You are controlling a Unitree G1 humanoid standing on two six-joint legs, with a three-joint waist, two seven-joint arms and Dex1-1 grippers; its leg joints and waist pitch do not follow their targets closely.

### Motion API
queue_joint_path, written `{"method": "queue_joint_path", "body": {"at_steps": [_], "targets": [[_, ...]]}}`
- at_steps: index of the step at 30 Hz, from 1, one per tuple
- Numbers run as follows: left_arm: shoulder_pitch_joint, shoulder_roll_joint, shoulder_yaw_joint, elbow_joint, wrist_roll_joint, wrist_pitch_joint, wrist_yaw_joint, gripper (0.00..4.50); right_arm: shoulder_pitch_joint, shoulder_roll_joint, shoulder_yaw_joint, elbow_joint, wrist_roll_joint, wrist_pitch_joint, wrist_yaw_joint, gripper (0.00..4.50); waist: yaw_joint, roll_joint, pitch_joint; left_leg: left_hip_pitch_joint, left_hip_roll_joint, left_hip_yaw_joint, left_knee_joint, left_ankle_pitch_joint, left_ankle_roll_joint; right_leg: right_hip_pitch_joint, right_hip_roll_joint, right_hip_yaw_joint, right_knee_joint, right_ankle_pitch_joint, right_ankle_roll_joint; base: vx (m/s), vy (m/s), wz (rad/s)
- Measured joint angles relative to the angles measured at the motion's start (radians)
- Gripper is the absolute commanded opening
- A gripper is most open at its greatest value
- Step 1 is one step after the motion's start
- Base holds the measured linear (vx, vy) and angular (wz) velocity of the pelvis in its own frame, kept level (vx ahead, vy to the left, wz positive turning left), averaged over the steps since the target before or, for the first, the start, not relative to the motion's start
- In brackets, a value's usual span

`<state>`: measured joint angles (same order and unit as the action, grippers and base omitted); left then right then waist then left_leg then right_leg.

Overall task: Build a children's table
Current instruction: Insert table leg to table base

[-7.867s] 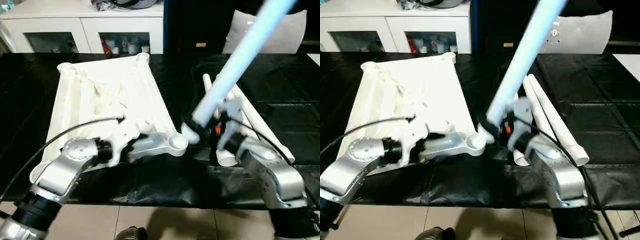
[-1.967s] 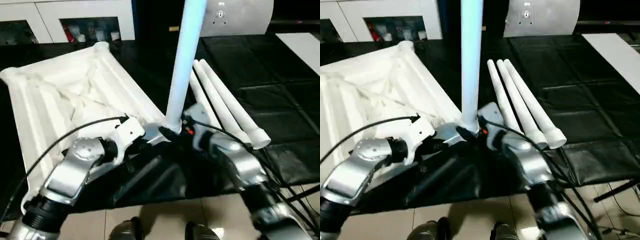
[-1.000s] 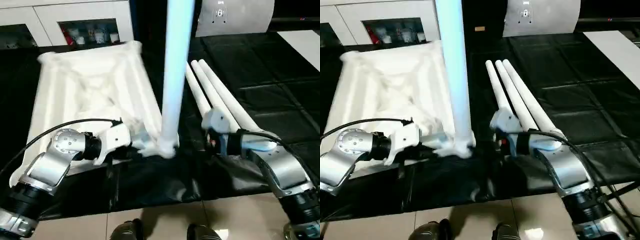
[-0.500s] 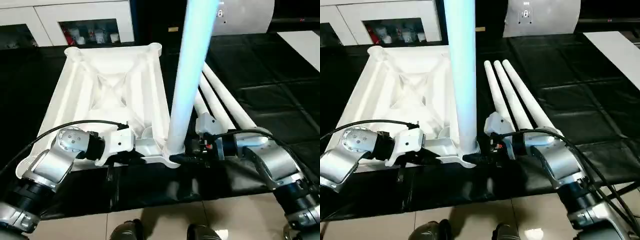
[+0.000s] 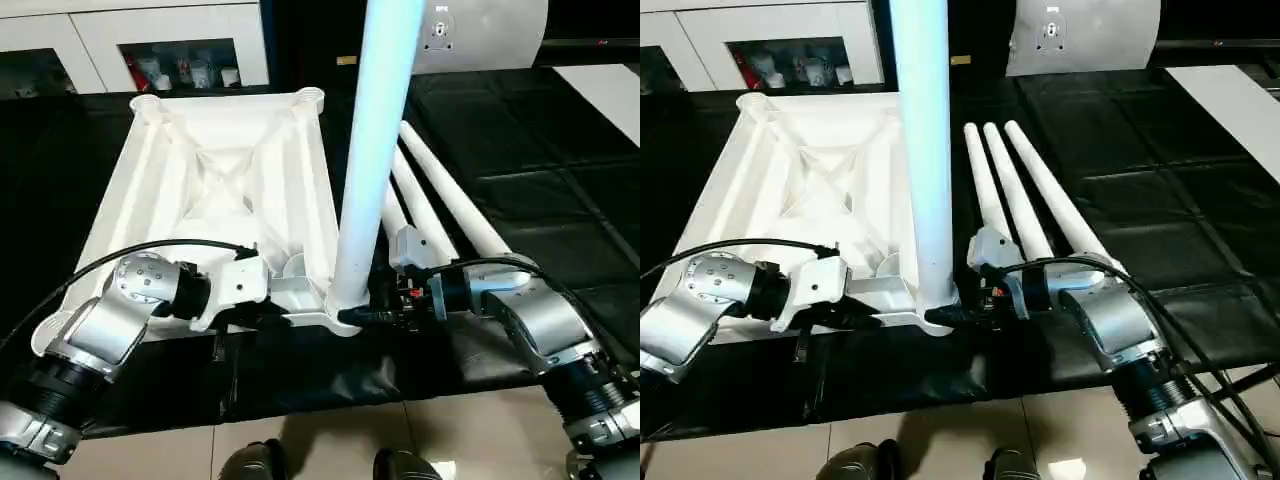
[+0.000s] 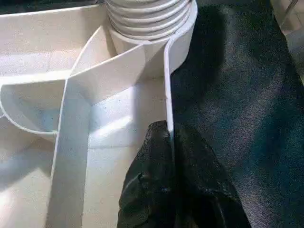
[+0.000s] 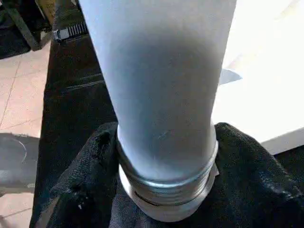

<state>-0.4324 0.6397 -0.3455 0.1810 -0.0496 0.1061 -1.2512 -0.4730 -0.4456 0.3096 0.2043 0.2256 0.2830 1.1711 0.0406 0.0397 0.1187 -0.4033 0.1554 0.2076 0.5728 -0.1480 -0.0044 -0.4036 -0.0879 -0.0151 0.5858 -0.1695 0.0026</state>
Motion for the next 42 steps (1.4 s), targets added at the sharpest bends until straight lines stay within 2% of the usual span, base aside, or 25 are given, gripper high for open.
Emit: {"method": "queue_joint_path", "body": {"at_steps": [4, 6, 8, 11, 13, 16, 19, 23, 32, 36, 38, 42], "targets": [[0.044, 0.001, 0.039, -0.045, -0.012, 0.070, 0.032, 0.00, 0.055, 0.060, -0.023, -0.038, 0.001, 0.023, -0.084, 2.70, -0.007, -0.005, -0.003, 0.001, 0.001, 0.000, 0.000, 0.000, 0.000, 0.000, 0.001, 0.000, 0.001, 0.000, 0.000, 0.000, 0.000, 0.00], [0.062, -0.002, 0.052, -0.077, -0.010, 0.119, 0.074, 0.00, 0.073, 0.104, -0.037, -0.047, -0.002, 0.044, -0.157, 2.70, -0.017, -0.006, -0.004, 0.003, 0.001, 0.000, 0.000, 0.000, 0.000, -0.001, 0.001, 0.001, 0.003, 0.000, -0.001, 0.000, 0.000, 0.00], [0.098, -0.021, 0.087, -0.135, -0.002, 0.213, 0.149, 0.00, 0.090, 0.172, -0.061, -0.051, -0.005, 0.076, -0.266, 2.69, -0.034, -0.007, -0.004, 0.005, 0.002, 0.000, 0.003, 0.000, -0.001, -0.002, 0.001, 0.001, 0.008, 0.000, 0.000, 0.000, 0.000, 0.00], [0.153, -0.090, 0.134, -0.244, 0.001, 0.387, 0.276, 0.00, 0.099, 0.280, -0.109, -0.040, -0.012, 0.114, -0.434, 2.69, -0.058, -0.007, -0.003, 0.005, 0.002, 0.000, 0.004, 0.000, -0.001, -0.006, 0.000, 0.001, 0.008, -0.003, 0.005, 0.000, 0.000, 0.00], [0.174, -0.155, 0.154, -0.301, 0.006, 0.487, 0.366, 0.00, 0.088, 0.358, -0.146, -0.010, -0.029, 0.123, -0.548, 2.69, -0.065, -0.009, -0.003, 0.003, 0.001, -0.002, 0.005, 0.000, -0.001, -0.011, 0.000, 0.000, 0.008, -0.004, 0.006, 0.000, 0.000, 0.00], [0.185, -0.239, 0.163, -0.344, 0.034, 0.574, 0.484, 0.00, 0.040, 0.436, -0.168, 0.055, -0.053, 0.121, -0.685, 2.69, -0.066, -0.016, -0.001, 0.002, 0.001, -0.004, 0.006, 0.000, -0.001, -0.015, 0.000, -0.001, 0.008, -0.004, 0.006, 0.000, 0.000, 0.00], [0.174, -0.317, 0.160, -0.347, 0.075, 0.616, 0.583, 0.00, -0.005, 0.487, -0.189, 0.124, -0.075, 0.097, -0.786, 2.69, -0.063, -0.020, 0.002, 0.002, 0.001, -0.005, 0.006, 0.000, -0.001, -0.015, 0.000, -0.001, 0.004, -0.004, 0.007, 0.000, 0.000, 0.00], [0.164, -0.331, 0.148, -0.353, 0.085, 0.640, 0.627, 0.00, -0.013, 0.506, -0.193, 0.144, -0.098, 0.076, -0.819, 2.69, -0.064, -0.021, 0.002, 0.002, 0.000, -0.006, 0.005, 0.000, -0.001, -0.014, 0.001, -0.003, -0.010, -0.005, 0.007, 0.000, 0.000, 0.00], [0.157, -0.284, 0.127, -0.355, 0.107, 0.614, 0.621, 0.00, -0.013, 0.515, -0.193, 0.175, -0.104, 0.012, -0.813, 2.69, -0.063, -0.023, 0.003, 0.001, -0.001, -0.006, 0.004, 0.000, -0.001, -0.017, 0.000, -0.001, -0.014, -0.005, 0.007, 0.000, 0.000, 0.00], [0.155, -0.230, 0.112, -0.326, 0.116, 0.523, 0.606, 0.00, 0.002, 0.527, -0.182, 0.140, -0.042, -0.017, -0.701, 2.69, -0.062, -0.022, 0.004, -0.001, -0.001, -0.007, 0.002, 0.000, -0.001, -0.023, 0.001, -0.002, -0.013, -0.005, 0.007, 0.000, 0.000, 0.00], [0.152, -0.206, 0.112, -0.308, 0.112, 0.476, 0.584, 0.00, 0.003, 0.521, -0.178, 0.084, -0.010, -0.013, -0.649, 2.69, -0.057, -0.022, 0.004, -0.006, -0.001, -0.007, 0.002, 0.000, -0.001, -0.029, 0.001, -0.001, -0.010, -0.004, 0.007, 0.000, 0.000, 0.00], [0.151, -0.174, 0.113, -0.284, 0.100, 0.413, 0.536, 0.00, 0.001, 0.483, -0.183, 0.011, 0.031, -0.006, -0.589, 2.69, -0.042, -0.022, 0.004, -0.007, -0.001, -0.004, 0.003, 0.000, -0.001, -0.029, 0.001, 0.001, -0.009, 0.004, -0.004, 0.000, 0.000, 0.00]]}}
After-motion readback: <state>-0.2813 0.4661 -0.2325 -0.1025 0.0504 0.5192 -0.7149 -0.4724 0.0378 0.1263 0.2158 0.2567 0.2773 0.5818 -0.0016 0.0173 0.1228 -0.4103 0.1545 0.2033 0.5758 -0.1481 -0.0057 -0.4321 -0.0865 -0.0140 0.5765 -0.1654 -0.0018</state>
